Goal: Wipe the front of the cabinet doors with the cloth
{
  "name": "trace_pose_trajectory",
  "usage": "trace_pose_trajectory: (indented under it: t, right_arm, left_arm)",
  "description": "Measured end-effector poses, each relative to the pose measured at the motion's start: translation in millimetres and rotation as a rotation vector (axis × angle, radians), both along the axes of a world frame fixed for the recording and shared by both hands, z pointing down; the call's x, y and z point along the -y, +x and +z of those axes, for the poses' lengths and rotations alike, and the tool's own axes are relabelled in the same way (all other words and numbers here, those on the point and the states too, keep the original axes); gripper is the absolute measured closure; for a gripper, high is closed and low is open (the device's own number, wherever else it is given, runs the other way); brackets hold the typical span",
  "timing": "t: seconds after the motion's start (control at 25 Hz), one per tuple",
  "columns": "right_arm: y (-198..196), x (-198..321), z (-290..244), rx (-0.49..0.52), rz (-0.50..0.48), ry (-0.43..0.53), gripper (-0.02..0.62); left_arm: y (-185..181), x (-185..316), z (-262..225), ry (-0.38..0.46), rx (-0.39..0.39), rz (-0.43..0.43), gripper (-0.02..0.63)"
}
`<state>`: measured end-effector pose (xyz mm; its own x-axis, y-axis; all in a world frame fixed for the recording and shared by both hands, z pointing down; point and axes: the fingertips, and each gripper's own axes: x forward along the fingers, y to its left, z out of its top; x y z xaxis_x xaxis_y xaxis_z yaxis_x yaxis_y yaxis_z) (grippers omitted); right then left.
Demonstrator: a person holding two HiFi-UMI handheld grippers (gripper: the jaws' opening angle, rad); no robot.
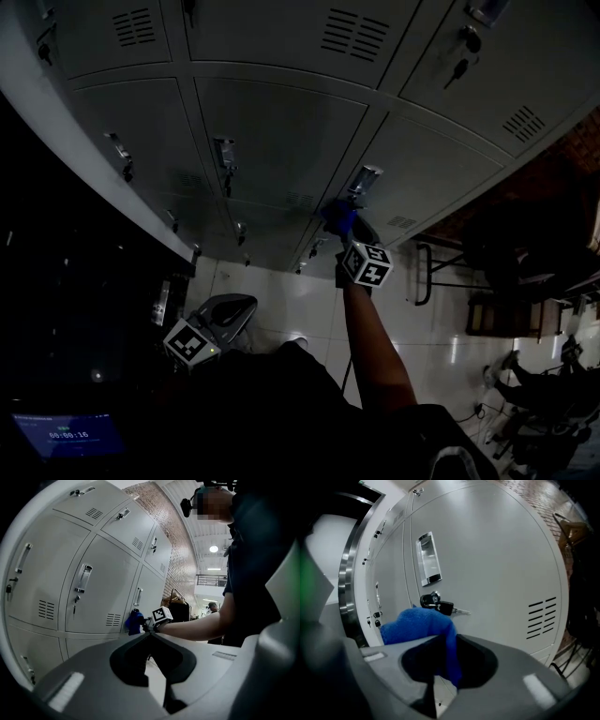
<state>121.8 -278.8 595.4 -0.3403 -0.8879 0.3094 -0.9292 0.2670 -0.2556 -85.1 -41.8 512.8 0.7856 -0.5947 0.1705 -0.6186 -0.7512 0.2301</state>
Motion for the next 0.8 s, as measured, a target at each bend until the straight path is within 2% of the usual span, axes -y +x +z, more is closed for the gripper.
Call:
trace_pose_trajectory:
  t: [0.2,0.44,0.8]
  right_arm:
    - [19,0,4,-0.014,0.017,-0.002,0.526]
    - [61,-2,9,-0.016,0.066,-0.01,0.526]
    - [127,-6,13,-0.095,0.139,-0.013,0.526]
  left_arm:
    - [5,1,0,-0.007,0.006,0.0,0.606]
    - [20,4,1,-0.002,0.01,0.023,0.606]
    - [44,7,4,-0.01,0.008,0.056,0.606]
